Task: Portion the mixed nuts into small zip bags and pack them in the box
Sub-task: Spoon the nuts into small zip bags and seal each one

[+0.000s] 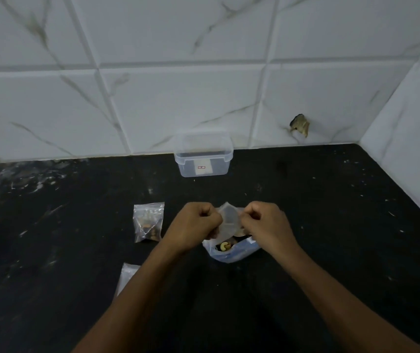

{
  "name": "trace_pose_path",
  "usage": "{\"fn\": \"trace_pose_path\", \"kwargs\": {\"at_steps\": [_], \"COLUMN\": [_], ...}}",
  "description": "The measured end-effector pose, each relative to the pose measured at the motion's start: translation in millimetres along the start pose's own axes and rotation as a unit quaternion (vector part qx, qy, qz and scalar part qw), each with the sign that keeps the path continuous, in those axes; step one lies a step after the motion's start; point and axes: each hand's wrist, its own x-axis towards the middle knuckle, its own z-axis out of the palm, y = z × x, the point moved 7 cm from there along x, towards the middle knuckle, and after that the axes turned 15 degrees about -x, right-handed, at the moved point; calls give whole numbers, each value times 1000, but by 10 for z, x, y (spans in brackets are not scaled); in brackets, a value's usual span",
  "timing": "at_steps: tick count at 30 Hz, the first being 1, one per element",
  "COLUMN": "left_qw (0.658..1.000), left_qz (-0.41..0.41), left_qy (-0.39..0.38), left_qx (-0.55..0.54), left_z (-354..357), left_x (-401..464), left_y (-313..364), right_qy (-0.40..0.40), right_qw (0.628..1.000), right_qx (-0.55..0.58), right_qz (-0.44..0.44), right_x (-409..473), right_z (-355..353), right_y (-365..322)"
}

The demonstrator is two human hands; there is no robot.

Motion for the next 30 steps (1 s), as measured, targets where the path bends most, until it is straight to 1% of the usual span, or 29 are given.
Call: {"fn": "trace_pose_path", "kwargs": {"at_steps": [2,4,6,7,8,10,12,14,16,20,23,24,25,27,28,29,30], "left_qw": [995,988,989,991,992,992,987,982,980,978,976,975,975,977,978,979,981], "left_qz": [16,32,61,79,91,97,102,125,154,204,219,221,217,200,191,183,176], "left_qy": [31,54,62,51,31,-33,-68,-61,-36,-11,9,18,25,31,32,32,30], "left_qx": [98,142,123,96,78,69,101,129,118,38,-17,-29,-42,-71,-81,-83,-79], "left_z": [-30,-13,8,21,42,120,205,265,283,276,199,159,113,13,-34,-74,-104], "left_x": [16,17,22,20,19,31,31,67,104,95,78,80,87,79,66,53,39], "left_y": [20,53,83,96,96,39,30,30,49,89,94,82,47,-42,-88,-133,-179], "right_qy": [59,64,60,60,57,43,26,9,-3,8,-2,-3,3,-9,-30,-57,-82], "right_qw": [994,990,991,991,992,993,993,993,994,996,1000,1000,1000,987,975,965,960], "right_qx": [-91,-118,-115,-110,-107,-100,-102,-98,-85,-70,3,9,-21,-162,-221,-255,-266], "right_qz": [-21,-34,-38,-38,-36,-34,-44,-59,-62,-48,-20,-10,-7,-3,6,16,23], "right_x": [-15,-35,-28,-15,2,43,68,86,109,176,219,235,258,298,303,303,294], "right_z": [-120,-121,-111,-125,-149,-202,-241,-252,-249,-283,-292,-290,-286,-208,-141,-60,19], "right_y": [24,1,-30,-40,-49,-63,-111,-175,-199,-123,0,65,147,364,490,614,715]}}
